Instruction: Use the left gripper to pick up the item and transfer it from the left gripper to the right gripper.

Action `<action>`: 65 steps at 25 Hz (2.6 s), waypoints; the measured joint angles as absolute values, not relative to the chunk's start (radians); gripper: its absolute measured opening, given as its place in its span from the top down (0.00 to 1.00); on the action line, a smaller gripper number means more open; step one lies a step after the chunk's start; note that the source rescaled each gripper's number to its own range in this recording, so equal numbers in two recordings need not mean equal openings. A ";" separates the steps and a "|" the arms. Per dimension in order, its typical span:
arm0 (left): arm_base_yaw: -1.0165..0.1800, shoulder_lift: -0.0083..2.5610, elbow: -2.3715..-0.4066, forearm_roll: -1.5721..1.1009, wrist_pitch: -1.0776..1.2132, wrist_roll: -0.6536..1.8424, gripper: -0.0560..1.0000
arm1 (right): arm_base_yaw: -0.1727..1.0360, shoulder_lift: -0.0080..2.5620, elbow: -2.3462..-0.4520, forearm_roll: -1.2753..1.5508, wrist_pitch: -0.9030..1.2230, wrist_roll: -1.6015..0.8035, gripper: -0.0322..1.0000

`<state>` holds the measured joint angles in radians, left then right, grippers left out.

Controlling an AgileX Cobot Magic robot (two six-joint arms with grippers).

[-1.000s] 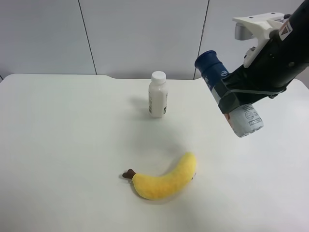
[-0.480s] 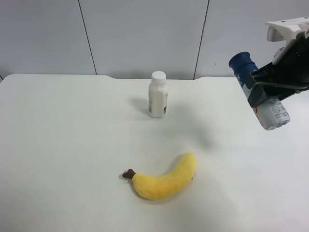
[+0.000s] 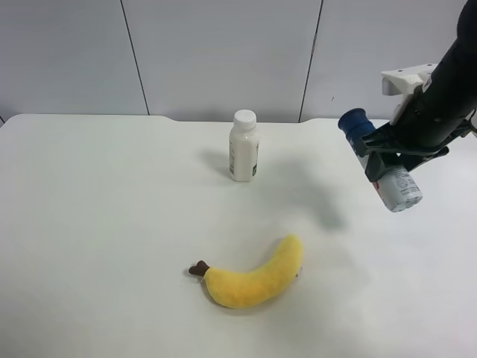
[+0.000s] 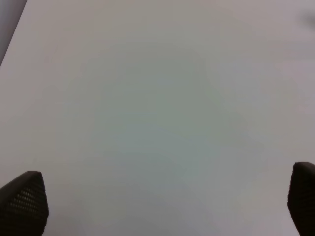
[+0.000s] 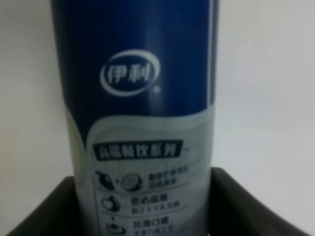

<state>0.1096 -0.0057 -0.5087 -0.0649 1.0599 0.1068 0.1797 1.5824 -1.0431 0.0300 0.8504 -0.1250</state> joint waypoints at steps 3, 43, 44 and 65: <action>0.110 -0.006 -0.509 -0.065 1.060 0.107 0.00 | 0.180 1.653 -1.043 0.033 0.808 -0.128 0.97; 0.110 -0.006 -0.509 -0.065 1.060 0.107 0.00 | 0.180 1.839 -1.046 0.098 0.658 -0.152 0.00; 0.110 -0.006 -0.509 -0.065 1.060 0.107 0.00 | 0.180 1.839 -1.046 0.098 0.658 -0.152 0.00; 0.110 -0.006 -0.509 -0.065 1.060 0.107 0.00 | 0.180 1.309 -1.048 0.071 0.957 -0.151 0.00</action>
<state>0.1096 -0.0057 -0.5087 -0.0649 1.0599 0.1068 0.1797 1.3090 -1.0481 0.0713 0.9568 -0.1510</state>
